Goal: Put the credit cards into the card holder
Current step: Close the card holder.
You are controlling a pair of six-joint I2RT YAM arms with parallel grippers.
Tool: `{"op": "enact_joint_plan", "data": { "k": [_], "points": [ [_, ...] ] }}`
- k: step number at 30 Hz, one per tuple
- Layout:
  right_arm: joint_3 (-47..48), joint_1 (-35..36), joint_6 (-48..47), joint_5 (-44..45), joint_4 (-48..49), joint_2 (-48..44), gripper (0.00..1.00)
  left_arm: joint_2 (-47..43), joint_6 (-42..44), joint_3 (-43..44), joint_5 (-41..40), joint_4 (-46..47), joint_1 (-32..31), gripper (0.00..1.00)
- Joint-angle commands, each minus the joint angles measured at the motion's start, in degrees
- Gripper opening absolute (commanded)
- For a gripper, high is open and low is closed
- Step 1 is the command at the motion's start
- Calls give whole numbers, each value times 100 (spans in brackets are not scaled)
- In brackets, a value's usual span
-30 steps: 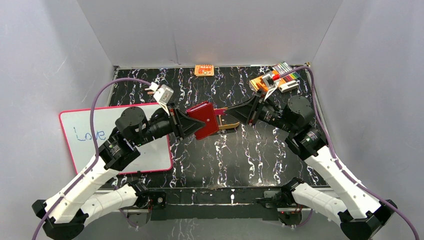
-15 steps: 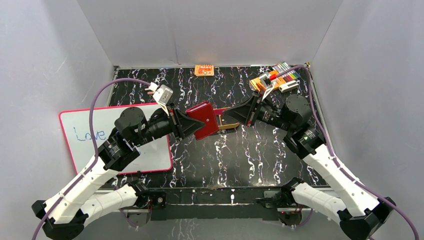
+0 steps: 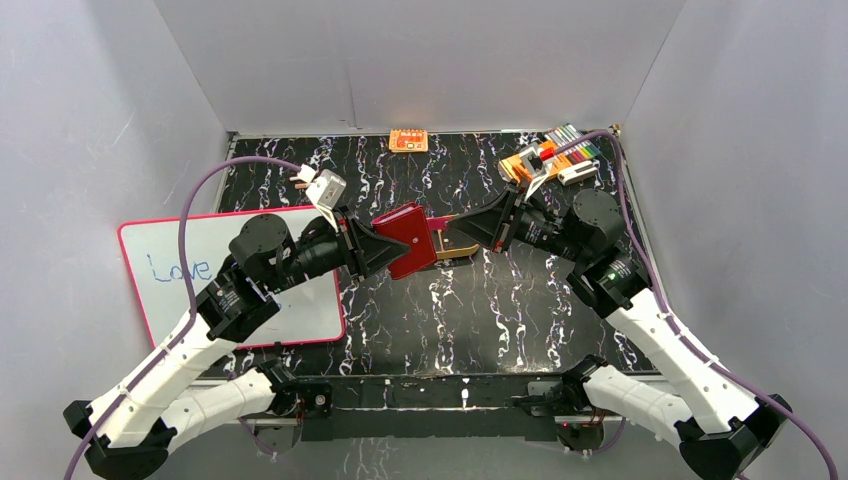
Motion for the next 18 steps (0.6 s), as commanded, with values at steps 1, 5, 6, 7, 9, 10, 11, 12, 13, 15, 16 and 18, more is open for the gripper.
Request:
{"op": "enact_joint_plan", "data": {
  "k": [1, 5, 6, 7, 9, 10, 11, 12, 13, 15, 16, 18],
  "points": [
    [75, 13, -22, -95, 336, -89, 18, -156, 71, 231, 30, 130, 8, 0],
    [66, 16, -30, -87, 326, -98, 15, -156, 88, 228, 14, 120, 3, 0],
    [66, 13, -38, -97, 332, -108, 12, -156, 89, 225, 5, 109, 3, 0],
    [66, 11, -39, -99, 342, -119, 9, -156, 96, 225, -9, 102, 10, 0],
    [75, 10, -39, -120, 352, -123, 4, -158, 97, 225, -35, 92, 11, 0],
    [81, 9, -39, -133, 348, -116, 2, -157, 97, 220, -32, 90, 10, 0],
    [83, 14, -39, -143, 352, -116, 0, -156, 97, 223, -36, 85, 9, 0],
    [79, 10, -39, -158, 360, -128, 0, -156, 97, 219, -40, 92, 4, 0],
    [83, 9, -39, -171, 368, -132, 0, -156, 97, 226, -48, 88, 3, 0],
    [99, 17, -39, -186, 363, -147, 1, -156, 97, 230, -65, 74, 3, 0],
    [113, 13, -39, -197, 343, -141, 10, -156, 95, 226, -67, 70, 11, 0],
    [142, 11, -46, -208, 299, -137, 21, -156, 97, 236, -67, 58, 6, 0]
  ]
}}
